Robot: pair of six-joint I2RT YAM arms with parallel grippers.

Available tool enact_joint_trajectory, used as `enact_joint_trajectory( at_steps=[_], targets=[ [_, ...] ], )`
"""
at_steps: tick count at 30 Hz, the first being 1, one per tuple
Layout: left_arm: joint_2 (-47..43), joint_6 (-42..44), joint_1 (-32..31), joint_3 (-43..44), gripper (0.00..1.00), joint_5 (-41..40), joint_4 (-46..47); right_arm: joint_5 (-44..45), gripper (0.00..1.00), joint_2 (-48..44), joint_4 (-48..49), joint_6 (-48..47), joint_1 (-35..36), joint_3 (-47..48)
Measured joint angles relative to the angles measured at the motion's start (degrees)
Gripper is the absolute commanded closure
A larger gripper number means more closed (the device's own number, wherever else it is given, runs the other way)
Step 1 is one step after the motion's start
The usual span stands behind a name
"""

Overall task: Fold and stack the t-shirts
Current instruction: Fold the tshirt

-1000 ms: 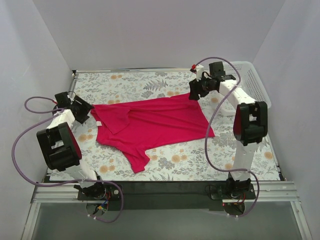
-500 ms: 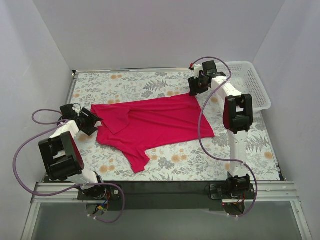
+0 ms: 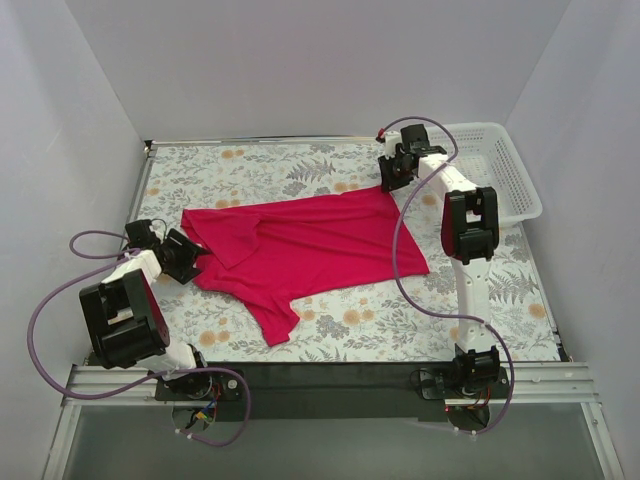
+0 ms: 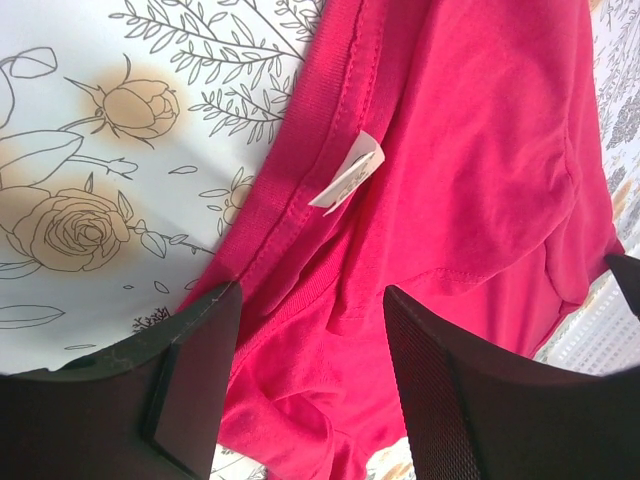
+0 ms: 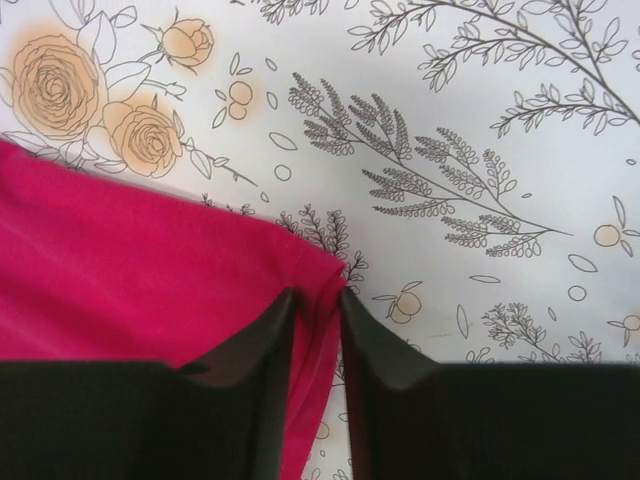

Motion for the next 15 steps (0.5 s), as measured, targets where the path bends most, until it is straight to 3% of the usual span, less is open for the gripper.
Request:
enact_joint_trajectory(
  at_steps=[2, 6, 15],
  targets=[
    [-0.02, 0.02, 0.00, 0.00, 0.45, 0.00, 0.00, 0.26, 0.87, 0.55, 0.02, 0.13, 0.00, 0.94],
    [-0.02, 0.02, 0.00, -0.04, 0.45, -0.09, -0.02, 1.20, 0.98, 1.90, 0.09, 0.20, 0.00, 3.28],
    [-0.02, 0.13, 0.00, -0.04, 0.45, -0.98, -0.24, 5.29, 0.99, 2.43, 1.53, 0.15, 0.00, 6.49]
  ],
)
